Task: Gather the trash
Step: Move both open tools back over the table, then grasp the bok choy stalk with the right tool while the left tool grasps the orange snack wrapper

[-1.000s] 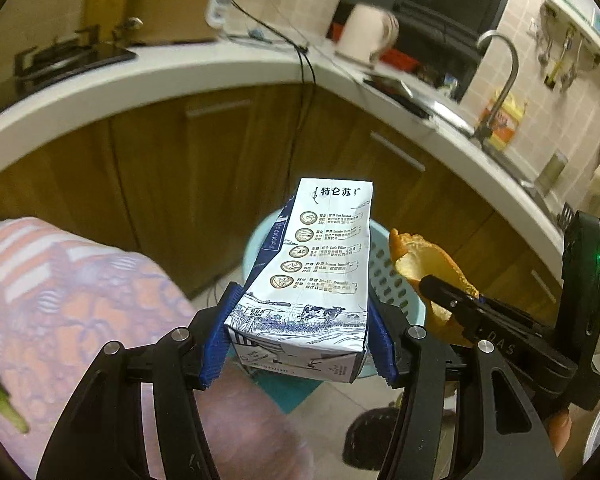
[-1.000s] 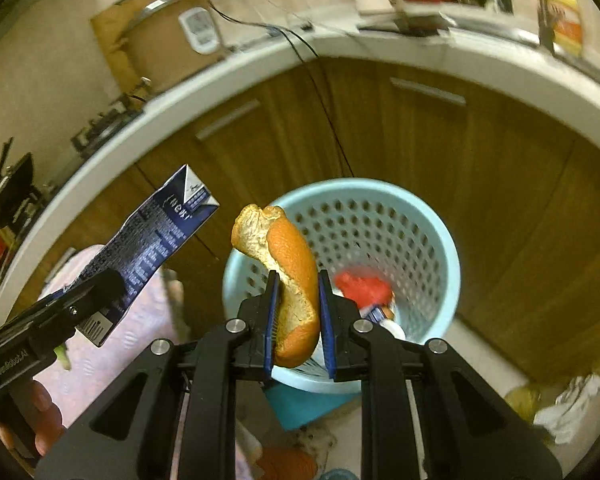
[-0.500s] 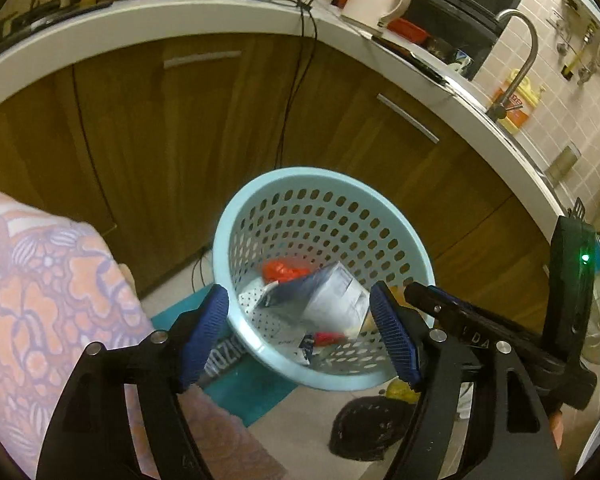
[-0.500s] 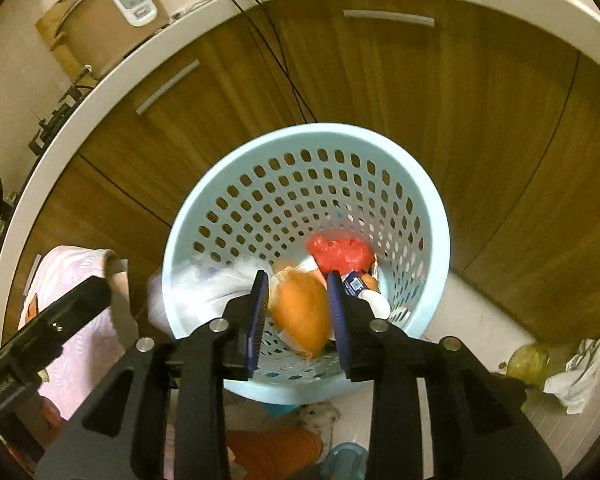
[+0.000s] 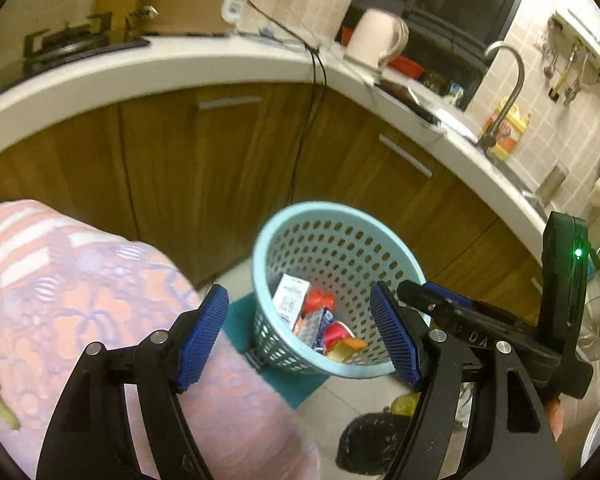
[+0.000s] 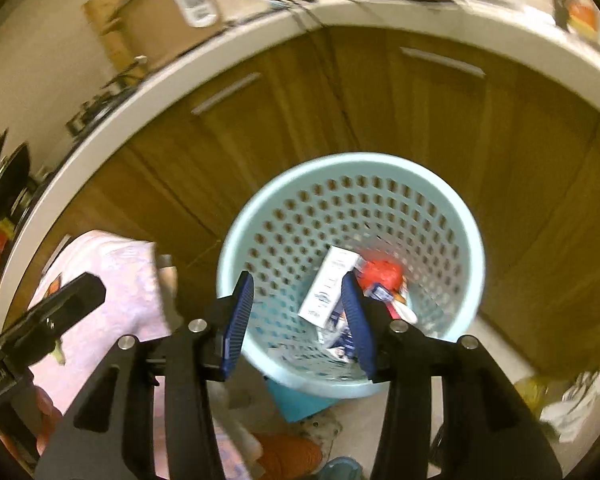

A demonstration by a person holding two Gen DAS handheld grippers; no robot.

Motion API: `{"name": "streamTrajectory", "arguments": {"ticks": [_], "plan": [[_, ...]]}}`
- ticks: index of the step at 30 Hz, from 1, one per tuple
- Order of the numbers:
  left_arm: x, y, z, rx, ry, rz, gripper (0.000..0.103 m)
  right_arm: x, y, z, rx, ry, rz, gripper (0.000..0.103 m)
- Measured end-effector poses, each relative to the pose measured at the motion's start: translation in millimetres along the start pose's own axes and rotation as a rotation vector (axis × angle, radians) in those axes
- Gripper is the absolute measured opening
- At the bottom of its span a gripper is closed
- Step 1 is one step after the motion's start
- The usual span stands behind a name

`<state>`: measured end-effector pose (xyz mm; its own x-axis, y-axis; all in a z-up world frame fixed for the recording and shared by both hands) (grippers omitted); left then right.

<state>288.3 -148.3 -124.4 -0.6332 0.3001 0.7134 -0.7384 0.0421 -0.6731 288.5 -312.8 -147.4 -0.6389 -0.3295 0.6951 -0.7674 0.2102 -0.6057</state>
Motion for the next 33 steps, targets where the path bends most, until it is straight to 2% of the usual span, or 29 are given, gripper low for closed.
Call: {"name": "streamTrajectory", "arguments": {"ticks": [5, 9, 15, 21, 27, 30, 33], "plan": [[42, -6, -39, 0.061, -0.025, 0.071, 0.071, 2, 3, -65, 0.128, -0.069, -0.003, 0.042], [75, -9, -84, 0.132, -0.077, 0.119, 0.071, -5, 15, -120, 0.224, -0.130, -0.023, 0.042], [108, 2, -143, 0.253, -0.117, 0.143, 0.070, -28, 43, -196, 0.337, -0.219, -0.097, 0.042], [140, 14, -218, 0.364, -0.199, 0.171, 0.070, -55, 85, -264, 0.415, -0.316, -0.198, 0.042], [152, 22, -279, 0.430, -0.288, 0.161, 0.070, -89, 116, -316, 0.523, -0.337, -0.279, 0.042], [147, 25, -304, 0.435, -0.325, 0.143, 0.070, -108, 126, -333, 0.560, -0.337, -0.302, 0.042], [134, 28, -322, 0.454, -0.330, 0.119, 0.070, -123, 131, -346, 0.601, -0.317, -0.303, 0.042]]}}
Point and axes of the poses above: each gripper's, at about its wrist camera, not at the fingertips, and x roughly against the way its jaws point, z to its right, y to its underside, the point moved 9 cm from there along -x, roughly the way its jaws point, and after that the axes turned 10 degrees about -y, right-handed, at the moved point
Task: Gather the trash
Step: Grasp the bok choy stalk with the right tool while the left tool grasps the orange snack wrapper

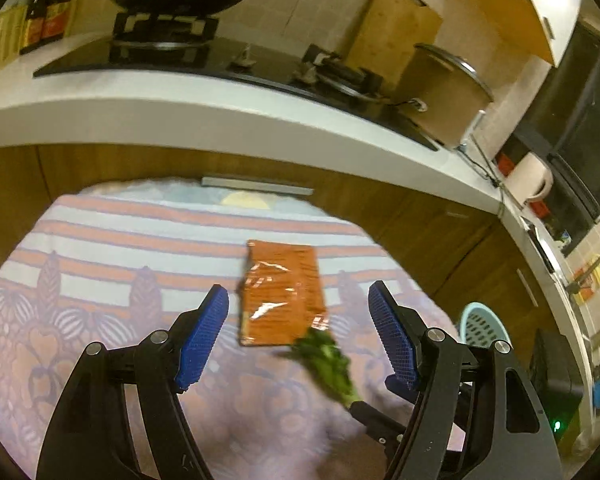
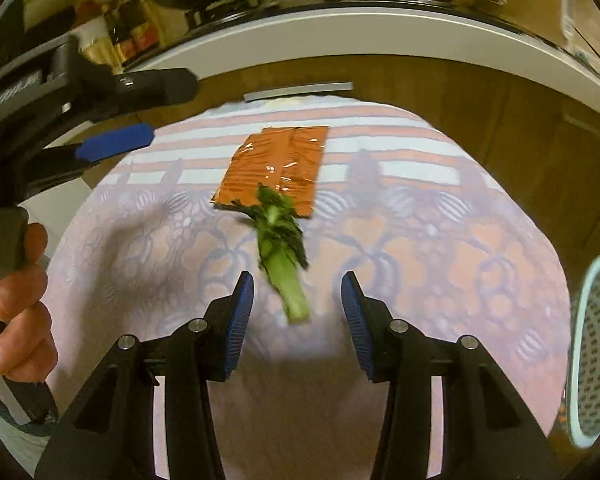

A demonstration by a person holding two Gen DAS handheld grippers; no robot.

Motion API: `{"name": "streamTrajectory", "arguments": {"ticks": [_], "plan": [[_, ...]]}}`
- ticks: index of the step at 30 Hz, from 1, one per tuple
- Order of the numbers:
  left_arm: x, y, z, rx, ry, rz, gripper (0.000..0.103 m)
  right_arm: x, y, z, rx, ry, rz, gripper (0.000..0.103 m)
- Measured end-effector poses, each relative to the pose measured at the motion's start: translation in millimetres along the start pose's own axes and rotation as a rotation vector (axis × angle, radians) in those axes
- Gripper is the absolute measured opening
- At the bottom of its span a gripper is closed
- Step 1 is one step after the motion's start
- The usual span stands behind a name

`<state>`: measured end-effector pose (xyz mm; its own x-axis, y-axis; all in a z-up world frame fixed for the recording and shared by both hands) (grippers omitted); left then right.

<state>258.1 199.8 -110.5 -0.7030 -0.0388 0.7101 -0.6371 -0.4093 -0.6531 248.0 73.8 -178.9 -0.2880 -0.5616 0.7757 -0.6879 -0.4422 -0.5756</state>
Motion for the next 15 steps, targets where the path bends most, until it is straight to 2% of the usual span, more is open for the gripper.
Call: {"name": "streamTrajectory", "arguments": {"ticks": [6, 7, 8, 9, 15], "plan": [[-30, -1, -19, 0.021, -0.004, -0.044, 0.070, -23, -4, 0, 0.035, 0.044, -0.014, 0.042], [-34, 0, -20, 0.023, -0.004, -0.050, 0.070, -23, -5, -1, 0.044, 0.050, -0.012, 0.038], [-36, 1, -21, 0.022, -0.003, -0.053, 0.070, -23, -4, -1, 0.048, 0.044, -0.014, 0.022], [-38, 2, -21, 0.020, -0.006, -0.056, 0.070, -22, -3, -2, 0.045, 0.026, -0.017, 0.017], [-58, 7, -10, -0.003, -0.018, -0.090, 0.072, 16, -2, 28, -0.052, 0.041, 0.071, 0.015]]}}
Point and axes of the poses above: each gripper's, at about its wrist camera, not at the fingertips, and x roughly against the way its jaws point, z to its right, y to its underside, the point moved 9 cm from there along -x, roughly the way its jaws point, and after that the axes turned 10 degrees about -y, right-handed, at the moved point
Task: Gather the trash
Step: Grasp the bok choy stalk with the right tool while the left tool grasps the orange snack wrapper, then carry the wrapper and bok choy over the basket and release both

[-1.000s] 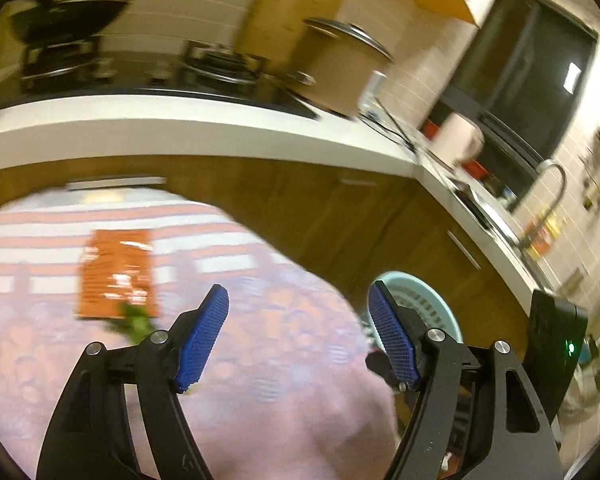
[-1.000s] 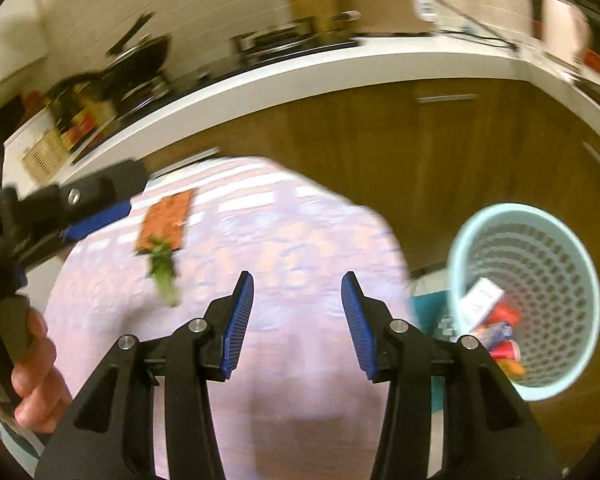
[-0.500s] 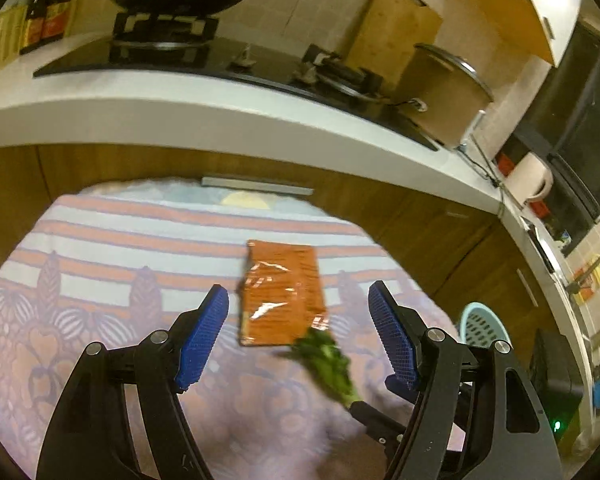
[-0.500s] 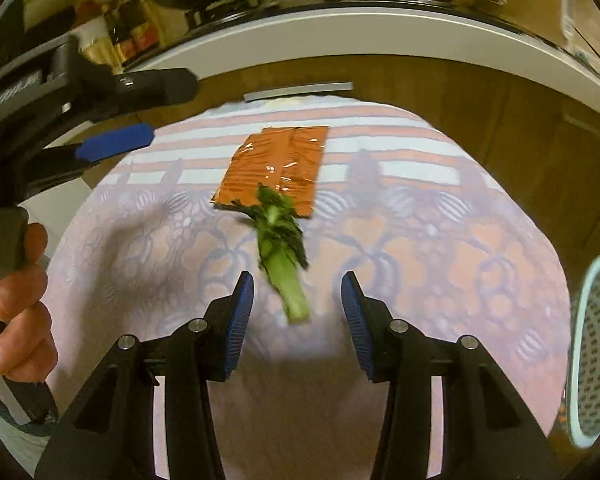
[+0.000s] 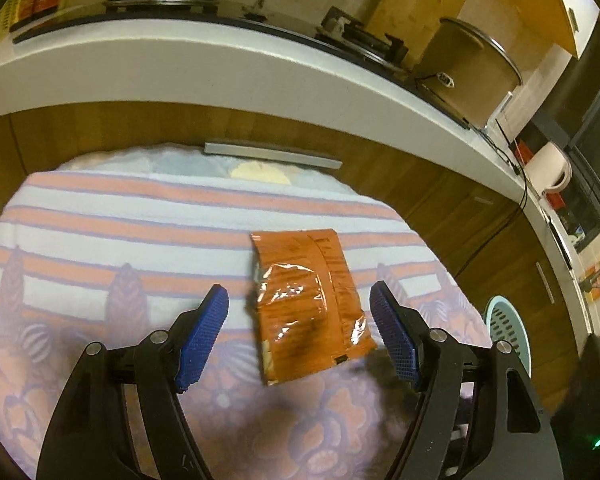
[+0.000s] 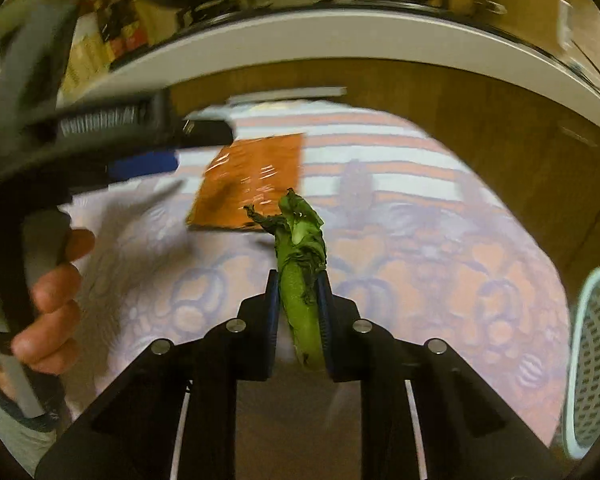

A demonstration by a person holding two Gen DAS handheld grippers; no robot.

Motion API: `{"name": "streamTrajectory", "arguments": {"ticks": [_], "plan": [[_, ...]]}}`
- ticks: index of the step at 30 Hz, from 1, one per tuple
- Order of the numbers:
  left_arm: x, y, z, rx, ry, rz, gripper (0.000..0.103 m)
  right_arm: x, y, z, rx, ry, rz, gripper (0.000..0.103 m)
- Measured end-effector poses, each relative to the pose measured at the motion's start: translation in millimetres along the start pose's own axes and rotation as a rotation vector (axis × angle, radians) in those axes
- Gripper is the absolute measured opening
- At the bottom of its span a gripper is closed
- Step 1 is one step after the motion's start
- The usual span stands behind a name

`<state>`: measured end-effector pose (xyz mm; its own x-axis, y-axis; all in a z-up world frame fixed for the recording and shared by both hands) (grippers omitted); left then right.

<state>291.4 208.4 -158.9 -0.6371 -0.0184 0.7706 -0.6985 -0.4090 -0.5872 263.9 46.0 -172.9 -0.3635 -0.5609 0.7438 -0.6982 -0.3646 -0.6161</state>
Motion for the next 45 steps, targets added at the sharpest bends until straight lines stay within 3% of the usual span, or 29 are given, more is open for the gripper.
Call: {"name": "streamTrajectory", "arguments": {"ticks": [6, 12, 14, 18, 21, 27, 36, 45], "plan": [[-24, 9, 23, -0.056, -0.058, -0.043, 0.078, 34, -4, 36, -0.060, 0.042, 0.059, 0.015], [-36, 15, 36, -0.134, -0.163, -0.015, 0.081, 35, -6, 51, -0.085, 0.052, 0.065, 0.015], [-37, 16, 38, -0.163, -0.185, -0.001, 0.078, 35, -5, 53, -0.093, 0.048, 0.065, 0.015], [-37, 17, 38, -0.223, -0.264, 0.028, 0.056, 32, -4, 59, -0.106, 0.050, 0.067, 0.015], [-32, 18, 43, -0.230, -0.232, 0.047, 0.040, 33, -7, 60, -0.104, 0.055, 0.077, 0.015], [-19, 18, 45, -0.221, -0.180, 0.065, 0.025, 46, -13, 61, -0.096, 0.061, 0.114, 0.015], [19, 17, 81, -0.230, -0.084, 0.117, 0.023, 83, -19, 74, -0.119, 0.086, 0.179, 0.015], [52, 29, 155, -0.299, 0.041, 0.154, 0.023, 128, -15, 96, -0.155, 0.121, 0.236, 0.015]]}}
Point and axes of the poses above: each gripper's, at about its wrist camera, not at the fingertips, and x roughly against the way its jaws point, z to its right, y to its underside, the point moved 9 cm from there along -x, roughly the way its jaws point, and after that the axes turned 10 degrees about -y, right-handed, at the moved point
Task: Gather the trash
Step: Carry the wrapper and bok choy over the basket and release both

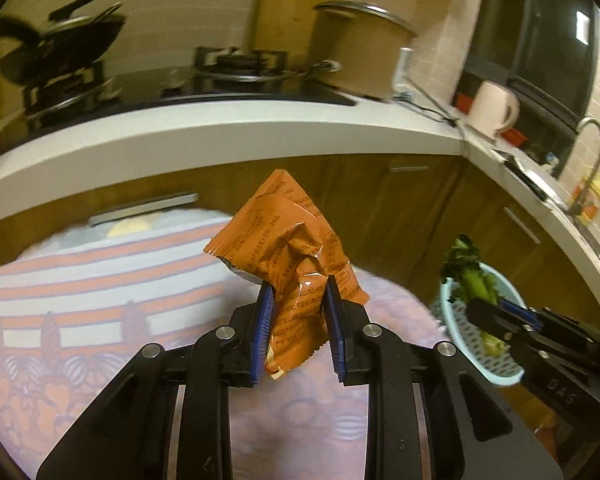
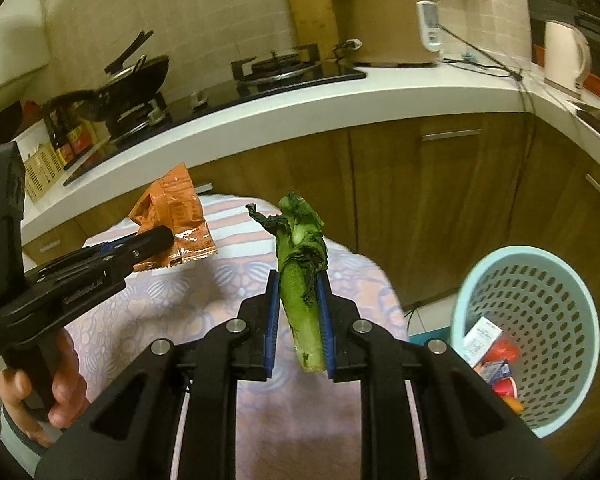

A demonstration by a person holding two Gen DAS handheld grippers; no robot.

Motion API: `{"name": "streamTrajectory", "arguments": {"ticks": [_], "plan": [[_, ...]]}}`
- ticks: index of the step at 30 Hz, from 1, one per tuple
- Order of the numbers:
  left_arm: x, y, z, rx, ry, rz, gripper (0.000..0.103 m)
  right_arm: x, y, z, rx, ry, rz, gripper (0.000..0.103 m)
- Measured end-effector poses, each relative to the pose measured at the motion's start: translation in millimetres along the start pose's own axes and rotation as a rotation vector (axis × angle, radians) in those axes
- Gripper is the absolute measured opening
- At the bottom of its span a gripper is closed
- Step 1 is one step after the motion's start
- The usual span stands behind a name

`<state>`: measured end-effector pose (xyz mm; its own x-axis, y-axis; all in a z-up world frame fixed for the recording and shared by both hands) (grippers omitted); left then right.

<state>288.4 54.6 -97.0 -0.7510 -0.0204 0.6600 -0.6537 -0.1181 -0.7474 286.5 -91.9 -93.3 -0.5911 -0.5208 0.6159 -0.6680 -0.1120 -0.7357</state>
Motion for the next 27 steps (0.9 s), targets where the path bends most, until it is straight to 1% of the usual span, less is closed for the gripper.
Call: {"name": "streamTrajectory", "arguments": {"ticks": [3, 5, 13, 15, 18, 23, 27], "plan": [[4, -2, 21, -0.022, 0.031, 0.007, 0.023, 14, -2, 11, -0.010, 0.016, 0.019, 0.015], [7, -3, 41, -0.045, 0.053, 0.011, 0.023, 24, -2, 20, -0.019, 0.028, 0.030, 0.015], [16, 1, 108, -0.117, 0.133, 0.022, 0.023, 65, 3, 69, -0.080, 0.088, 0.076, 0.015], [18, 3, 128, -0.131, 0.165, 0.025, 0.024, 74, 4, 82, -0.093, 0.102, 0.082, 0.015], [16, 6, 151, -0.152, 0.196, 0.017, 0.023, 88, 9, 106, -0.128, 0.126, 0.093, 0.015], [13, 16, 199, -0.214, 0.245, 0.004, 0.024, 106, 22, 147, -0.197, 0.160, 0.103, 0.015], [2, 27, 234, -0.257, 0.276, -0.026, 0.024, 116, 35, 180, -0.252, 0.193, 0.099, 0.015]]}}
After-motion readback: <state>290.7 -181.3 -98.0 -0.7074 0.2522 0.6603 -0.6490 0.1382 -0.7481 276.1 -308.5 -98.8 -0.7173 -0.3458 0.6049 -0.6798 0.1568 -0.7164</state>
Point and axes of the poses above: each gripper's, at about its wrist camera, not at the fingertips, and x roughly against the way its jaws point, z to its right, y to its underside, the point moved 9 cm from there along -x, roughly the way its jaws point, and after that the axes turned 10 degrees about -y, right-handed, at the moved point
